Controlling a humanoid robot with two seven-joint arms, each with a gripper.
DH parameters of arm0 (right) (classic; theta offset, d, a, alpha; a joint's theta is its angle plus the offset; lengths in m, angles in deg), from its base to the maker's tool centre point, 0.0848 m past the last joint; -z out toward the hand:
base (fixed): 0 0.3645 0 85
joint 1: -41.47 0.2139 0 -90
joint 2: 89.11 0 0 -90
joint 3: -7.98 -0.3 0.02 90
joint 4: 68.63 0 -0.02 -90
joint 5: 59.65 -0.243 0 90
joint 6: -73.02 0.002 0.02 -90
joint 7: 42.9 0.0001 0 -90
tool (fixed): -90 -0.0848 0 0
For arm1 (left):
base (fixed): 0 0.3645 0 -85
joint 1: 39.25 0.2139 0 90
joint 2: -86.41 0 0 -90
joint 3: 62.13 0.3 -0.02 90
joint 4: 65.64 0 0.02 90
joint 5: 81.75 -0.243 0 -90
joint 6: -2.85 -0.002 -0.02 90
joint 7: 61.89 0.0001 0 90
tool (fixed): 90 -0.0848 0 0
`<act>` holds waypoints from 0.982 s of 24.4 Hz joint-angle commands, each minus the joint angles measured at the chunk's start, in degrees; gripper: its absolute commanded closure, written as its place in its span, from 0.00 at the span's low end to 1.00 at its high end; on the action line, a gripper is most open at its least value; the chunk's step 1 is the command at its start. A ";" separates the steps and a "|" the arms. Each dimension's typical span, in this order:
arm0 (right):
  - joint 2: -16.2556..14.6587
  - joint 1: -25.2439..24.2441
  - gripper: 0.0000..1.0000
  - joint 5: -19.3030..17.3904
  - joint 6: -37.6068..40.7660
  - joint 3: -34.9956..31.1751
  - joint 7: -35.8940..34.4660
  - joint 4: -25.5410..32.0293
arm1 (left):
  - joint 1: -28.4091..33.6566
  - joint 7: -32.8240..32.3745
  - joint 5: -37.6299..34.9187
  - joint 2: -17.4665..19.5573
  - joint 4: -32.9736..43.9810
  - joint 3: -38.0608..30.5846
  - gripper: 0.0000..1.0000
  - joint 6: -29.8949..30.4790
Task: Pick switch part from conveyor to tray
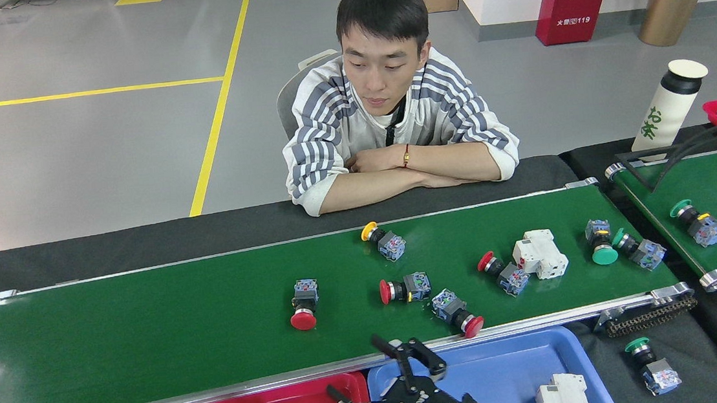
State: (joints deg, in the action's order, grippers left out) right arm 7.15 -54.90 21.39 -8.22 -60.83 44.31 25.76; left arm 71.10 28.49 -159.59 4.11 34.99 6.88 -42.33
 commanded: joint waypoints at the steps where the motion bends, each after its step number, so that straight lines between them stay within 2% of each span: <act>1: -0.82 -1.90 0.03 -0.18 -9.99 -0.09 -6.35 0.88 | 0.31 -0.02 0.67 -0.93 0.17 -4.06 0.00 0.18; 3: -1.96 -4.62 0.03 -0.18 -15.97 -0.09 -8.11 0.88 | 0.66 -0.46 0.41 -4.27 -0.18 -9.94 0.00 0.18; 5: -2.31 -5.85 0.03 -0.09 -20.62 -0.09 -8.11 0.79 | 1.10 -1.87 0.06 -6.73 -0.27 -14.07 0.00 -3.42; 8: -3.19 -6.91 0.02 -0.18 -22.73 -0.09 -7.93 0.70 | 3.12 -2.66 0.06 -6.73 -0.97 -14.78 0.00 -12.30; 10: -3.01 -6.12 0.02 -0.18 -22.73 -0.18 -7.58 0.44 | 3.56 -2.57 0.15 -6.73 -0.79 -15.04 0.00 -12.91; 14: -3.80 -0.84 0.02 0.26 -22.47 0.08 -5.21 -1.32 | 3.30 -2.66 -0.03 -6.65 -0.62 -14.51 0.00 -12.91; 17: -4.16 3.55 0.02 0.26 -21.77 2.28 -2.49 -4.48 | 1.89 -2.92 -1.17 -6.65 -0.09 -11.70 0.00 -13.09; 21: -3.54 9.00 0.02 0.09 -21.42 4.92 1.21 -9.23 | -6.11 -3.01 -7.85 -6.38 -0.88 -4.23 0.00 -13.44; 24: -1.26 12.69 0.02 -0.18 -19.57 6.67 2.61 -13.27 | -12.61 -5.38 -11.54 -7.35 -4.48 -0.63 0.00 -13.79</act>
State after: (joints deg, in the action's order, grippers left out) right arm 5.17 -43.14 21.35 -28.90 -54.46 45.45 13.24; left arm 59.64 24.09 -170.47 -3.10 30.79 5.48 -55.76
